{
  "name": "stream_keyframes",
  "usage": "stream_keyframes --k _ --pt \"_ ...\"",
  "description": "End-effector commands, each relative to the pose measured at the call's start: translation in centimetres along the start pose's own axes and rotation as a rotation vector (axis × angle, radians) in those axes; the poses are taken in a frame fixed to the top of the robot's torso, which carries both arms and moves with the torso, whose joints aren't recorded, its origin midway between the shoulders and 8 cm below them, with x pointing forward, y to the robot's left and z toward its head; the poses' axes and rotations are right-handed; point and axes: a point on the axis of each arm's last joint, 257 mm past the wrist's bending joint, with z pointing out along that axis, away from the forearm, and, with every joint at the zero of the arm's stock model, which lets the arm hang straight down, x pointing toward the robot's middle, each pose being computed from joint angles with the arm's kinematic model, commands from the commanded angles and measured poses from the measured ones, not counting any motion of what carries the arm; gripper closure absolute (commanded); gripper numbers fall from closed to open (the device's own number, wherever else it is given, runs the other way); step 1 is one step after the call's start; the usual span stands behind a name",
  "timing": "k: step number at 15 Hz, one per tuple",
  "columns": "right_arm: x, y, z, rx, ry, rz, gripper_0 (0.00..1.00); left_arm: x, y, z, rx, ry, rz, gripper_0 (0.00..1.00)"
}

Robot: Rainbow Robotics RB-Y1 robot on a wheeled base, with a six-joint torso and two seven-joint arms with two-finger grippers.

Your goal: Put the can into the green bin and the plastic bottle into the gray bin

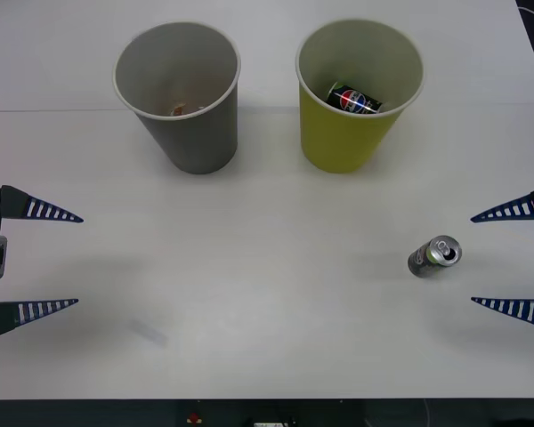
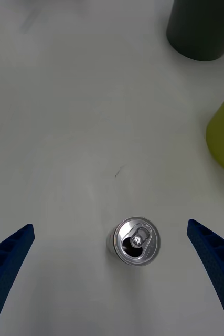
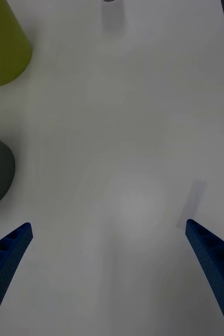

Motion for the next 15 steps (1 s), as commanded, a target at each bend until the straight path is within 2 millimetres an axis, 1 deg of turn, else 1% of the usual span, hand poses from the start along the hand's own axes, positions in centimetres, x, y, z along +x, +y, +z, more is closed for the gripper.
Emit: stream_keyframes --k 1,2,3,5,7,11,15 --pt "0.0 0.0 0.0 0.000 0.000 0.000 0.00 0.0 0.0 0.0 0.000 0.000 0.000 0.00" --pt "0.0 0.0 0.0 0.000 0.000 0.000 0.00 0.0 0.0 0.0 0.000 0.000 0.000 0.00" --pt "0.3 1.4 0.5 -0.019 -0.019 0.045 0.00 0.0 0.0 0.0 0.000 0.000 0.000 0.00" --pt "-0.5 1.5 0.1 -0.013 -0.060 0.086 0.00 0.0 0.0 0.0 0.000 0.000 0.000 0.00" --pt "-0.7 1.7 -0.1 -0.006 -0.076 0.106 0.00 0.0 0.0 0.0 0.000 0.000 0.000 0.00" --pt "0.2 1.4 -0.3 0.067 -0.096 0.163 0.00 0.0 0.0 0.0 0.000 0.000 0.000 0.00" --pt "1.1 1.7 -0.9 0.128 -0.114 0.224 0.00 0.0 0.0 0.0 0.000 0.000 0.000 0.00"
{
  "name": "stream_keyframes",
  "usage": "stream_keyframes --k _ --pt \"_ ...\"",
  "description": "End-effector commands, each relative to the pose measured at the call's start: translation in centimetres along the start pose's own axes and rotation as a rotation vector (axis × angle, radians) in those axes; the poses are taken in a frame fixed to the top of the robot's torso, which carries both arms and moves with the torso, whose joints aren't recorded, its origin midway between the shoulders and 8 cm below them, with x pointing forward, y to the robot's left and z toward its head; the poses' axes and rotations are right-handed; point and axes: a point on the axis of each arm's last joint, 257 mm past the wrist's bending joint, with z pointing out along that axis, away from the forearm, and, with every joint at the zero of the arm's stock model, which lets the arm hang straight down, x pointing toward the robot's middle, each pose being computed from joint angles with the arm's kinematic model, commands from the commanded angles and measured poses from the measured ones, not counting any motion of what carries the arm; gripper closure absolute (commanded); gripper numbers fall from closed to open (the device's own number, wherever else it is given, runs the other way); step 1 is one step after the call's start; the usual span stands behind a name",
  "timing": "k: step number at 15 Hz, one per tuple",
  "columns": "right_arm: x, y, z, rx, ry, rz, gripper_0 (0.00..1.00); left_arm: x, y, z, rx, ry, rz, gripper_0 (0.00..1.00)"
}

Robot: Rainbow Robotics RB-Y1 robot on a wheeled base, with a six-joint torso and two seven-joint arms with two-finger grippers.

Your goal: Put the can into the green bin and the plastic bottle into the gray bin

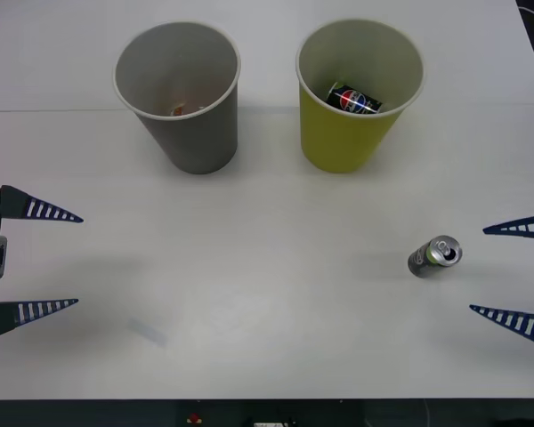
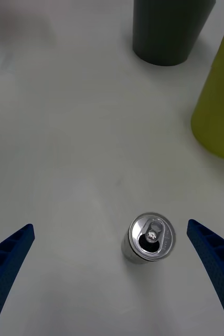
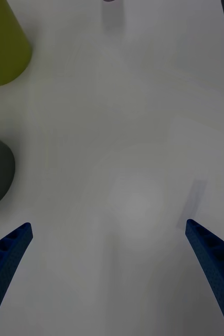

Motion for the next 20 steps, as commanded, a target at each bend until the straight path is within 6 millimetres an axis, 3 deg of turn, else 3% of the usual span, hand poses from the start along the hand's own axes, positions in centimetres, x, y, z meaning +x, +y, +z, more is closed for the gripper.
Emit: stream_keyframes --k 1,10,20 --pt "0.5 -0.1 -0.5 0.044 -0.017 0.016 0.00 0.0 0.0 0.0 0.000 0.000 0.000 0.00" --pt "3.3 0.8 -3.0 0.181 -0.084 0.133 0.00 0.0 0.0 0.0 0.000 0.000 0.000 0.00" --pt "6.8 1.6 -2.6 0.309 -0.311 0.340 0.00 0.0 0.0 0.0 0.000 0.000 0.000 0.00"
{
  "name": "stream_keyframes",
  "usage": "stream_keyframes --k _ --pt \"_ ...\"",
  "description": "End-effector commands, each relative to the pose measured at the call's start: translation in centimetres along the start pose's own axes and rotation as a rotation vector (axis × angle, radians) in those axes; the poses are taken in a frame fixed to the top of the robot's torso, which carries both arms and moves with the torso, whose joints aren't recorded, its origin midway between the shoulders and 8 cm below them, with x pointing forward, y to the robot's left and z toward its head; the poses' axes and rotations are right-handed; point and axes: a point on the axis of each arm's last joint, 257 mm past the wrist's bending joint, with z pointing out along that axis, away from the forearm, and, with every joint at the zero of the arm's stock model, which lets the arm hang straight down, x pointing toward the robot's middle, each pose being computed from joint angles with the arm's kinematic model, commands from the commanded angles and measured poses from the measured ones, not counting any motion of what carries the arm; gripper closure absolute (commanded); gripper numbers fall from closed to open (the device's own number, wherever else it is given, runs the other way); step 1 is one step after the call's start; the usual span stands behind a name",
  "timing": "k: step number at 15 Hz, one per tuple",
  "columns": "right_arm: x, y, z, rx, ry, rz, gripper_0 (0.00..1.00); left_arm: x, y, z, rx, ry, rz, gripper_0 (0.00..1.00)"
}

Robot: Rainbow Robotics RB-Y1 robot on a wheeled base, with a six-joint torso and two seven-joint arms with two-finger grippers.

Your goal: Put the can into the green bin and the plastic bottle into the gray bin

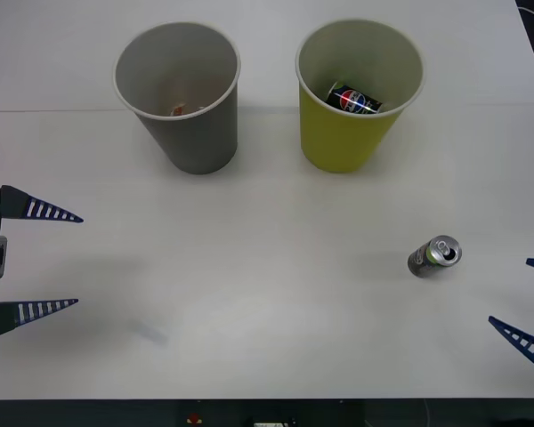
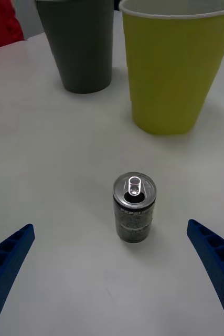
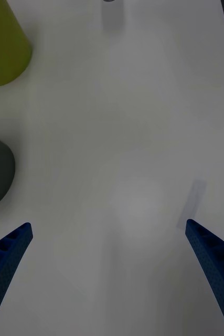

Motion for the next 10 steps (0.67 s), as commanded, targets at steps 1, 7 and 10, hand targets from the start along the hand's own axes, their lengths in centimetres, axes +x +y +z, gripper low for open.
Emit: stream_keyframes --k 1,7,10 --pt "1.0 -0.4 -0.3 0.030 -0.072 0.041 0.00 0.0 0.0 0.0 0.000 0.000 0.000 0.00" --pt "4.2 -1.1 1.1 0.068 -0.118 0.037 0.00 0.0 0.0 0.0 0.000 0.000 0.000 0.00" --pt "5.3 -1.4 2.8 0.065 -0.131 0.027 0.00 0.0 0.0 0.0 0.000 0.000 0.000 0.00"
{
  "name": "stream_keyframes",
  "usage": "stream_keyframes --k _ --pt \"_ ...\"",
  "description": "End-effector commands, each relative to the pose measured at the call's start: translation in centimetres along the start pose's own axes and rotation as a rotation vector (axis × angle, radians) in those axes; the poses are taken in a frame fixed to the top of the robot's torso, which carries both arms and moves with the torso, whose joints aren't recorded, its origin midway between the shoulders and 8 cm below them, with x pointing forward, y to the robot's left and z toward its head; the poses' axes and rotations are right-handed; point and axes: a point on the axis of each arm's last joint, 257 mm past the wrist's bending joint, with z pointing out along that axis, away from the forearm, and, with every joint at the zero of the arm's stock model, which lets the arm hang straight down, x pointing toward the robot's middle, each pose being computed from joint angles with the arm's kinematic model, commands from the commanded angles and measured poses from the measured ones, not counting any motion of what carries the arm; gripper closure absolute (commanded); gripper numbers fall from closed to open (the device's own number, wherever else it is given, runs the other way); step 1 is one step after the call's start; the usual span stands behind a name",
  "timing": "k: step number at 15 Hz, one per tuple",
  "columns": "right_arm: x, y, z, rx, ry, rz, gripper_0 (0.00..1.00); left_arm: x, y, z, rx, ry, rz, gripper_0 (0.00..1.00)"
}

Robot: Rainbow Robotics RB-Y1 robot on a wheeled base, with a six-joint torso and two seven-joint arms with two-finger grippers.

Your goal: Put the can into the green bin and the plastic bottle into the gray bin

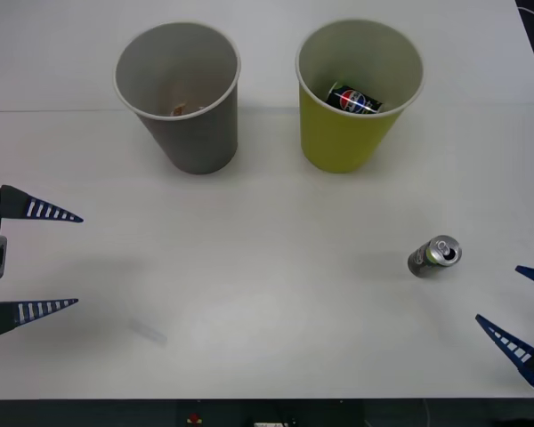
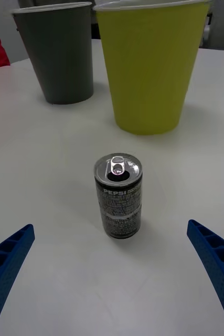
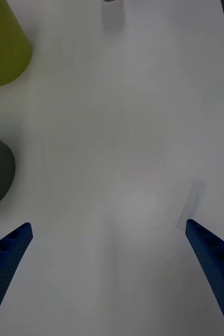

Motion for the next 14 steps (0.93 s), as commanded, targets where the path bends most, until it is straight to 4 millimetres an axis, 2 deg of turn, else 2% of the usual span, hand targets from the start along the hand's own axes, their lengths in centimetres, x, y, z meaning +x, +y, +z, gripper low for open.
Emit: stream_keyframes --k 1,7,14 --pt "1.0 -0.2 1.5 -0.006 -0.009 -0.010 0.00 0.0 0.0 0.0 0.000 0.000 0.000 0.00" --pt "2.7 -0.4 4.1 -0.021 -0.005 -0.030 0.00 0.0 0.0 0.0 0.000 0.000 0.000 0.00" --pt "3.6 -0.4 8.4 -0.015 -0.041 -0.034 0.00 0.0 0.0 0.0 0.000 0.000 0.000 0.00"
